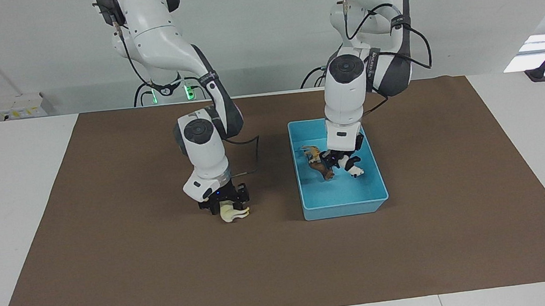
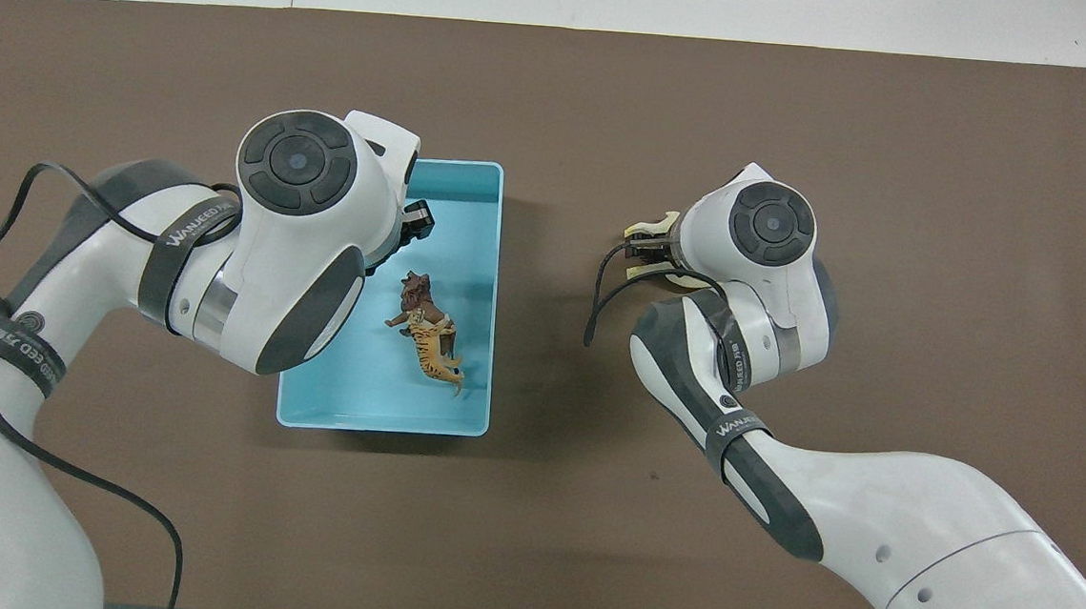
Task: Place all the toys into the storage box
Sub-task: 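Place the panda in the box with the left gripper while the right gripper lifts, then lower the llama into the box with the right gripper while the left gripper withdraws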
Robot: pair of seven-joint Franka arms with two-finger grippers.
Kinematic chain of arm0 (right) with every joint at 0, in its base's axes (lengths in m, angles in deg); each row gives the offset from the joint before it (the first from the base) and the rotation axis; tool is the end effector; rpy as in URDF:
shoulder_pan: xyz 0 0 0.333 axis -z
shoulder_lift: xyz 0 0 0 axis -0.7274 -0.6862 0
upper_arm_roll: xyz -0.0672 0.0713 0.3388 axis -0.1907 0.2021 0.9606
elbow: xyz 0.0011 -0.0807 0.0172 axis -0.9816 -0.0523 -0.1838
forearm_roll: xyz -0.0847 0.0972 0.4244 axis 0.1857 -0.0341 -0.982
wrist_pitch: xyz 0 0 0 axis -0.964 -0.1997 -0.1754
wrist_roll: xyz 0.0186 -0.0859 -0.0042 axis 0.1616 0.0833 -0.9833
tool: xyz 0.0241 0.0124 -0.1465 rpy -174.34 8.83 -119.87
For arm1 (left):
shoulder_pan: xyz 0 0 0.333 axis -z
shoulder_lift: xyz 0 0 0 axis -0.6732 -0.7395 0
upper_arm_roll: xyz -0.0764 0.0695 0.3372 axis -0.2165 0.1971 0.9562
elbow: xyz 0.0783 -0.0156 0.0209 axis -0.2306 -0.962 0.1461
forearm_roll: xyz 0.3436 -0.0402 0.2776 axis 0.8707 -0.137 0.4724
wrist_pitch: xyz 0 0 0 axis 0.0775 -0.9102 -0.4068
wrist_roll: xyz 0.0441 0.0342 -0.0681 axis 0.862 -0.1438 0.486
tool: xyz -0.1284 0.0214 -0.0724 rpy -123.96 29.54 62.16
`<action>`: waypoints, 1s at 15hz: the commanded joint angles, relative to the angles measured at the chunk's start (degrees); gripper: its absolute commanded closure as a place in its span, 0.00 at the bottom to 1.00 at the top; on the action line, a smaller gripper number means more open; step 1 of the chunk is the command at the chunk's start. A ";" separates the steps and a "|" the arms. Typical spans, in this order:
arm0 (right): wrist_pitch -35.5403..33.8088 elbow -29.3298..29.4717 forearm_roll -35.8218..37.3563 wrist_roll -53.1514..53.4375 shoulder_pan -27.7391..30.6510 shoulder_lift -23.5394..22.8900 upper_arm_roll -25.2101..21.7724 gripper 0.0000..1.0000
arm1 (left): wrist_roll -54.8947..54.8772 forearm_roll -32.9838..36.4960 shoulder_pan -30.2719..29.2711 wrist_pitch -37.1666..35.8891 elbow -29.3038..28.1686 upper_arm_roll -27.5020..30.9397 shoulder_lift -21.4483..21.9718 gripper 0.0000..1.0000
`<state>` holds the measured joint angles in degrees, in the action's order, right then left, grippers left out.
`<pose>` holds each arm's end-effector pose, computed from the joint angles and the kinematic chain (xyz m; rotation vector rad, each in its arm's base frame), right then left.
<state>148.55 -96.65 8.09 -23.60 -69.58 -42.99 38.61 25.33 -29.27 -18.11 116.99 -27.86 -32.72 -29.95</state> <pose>0.6717 0.2479 0.2379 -3.0998 -0.0410 -0.2255 0.6080 -0.2945 0.3862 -3.0055 -0.6043 -0.1263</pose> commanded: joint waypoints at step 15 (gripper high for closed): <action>-34.11 40.63 -0.44 24.22 -20.40 -9.08 0.52 1.00 | -42.14 -5.30 -18.84 -30.43 13.57 1.20 12.05 0.00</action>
<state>114.39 -59.54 7.73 -1.49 -87.27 -47.95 39.45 -10.89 -33.95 -35.51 92.22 -19.75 -31.07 -16.15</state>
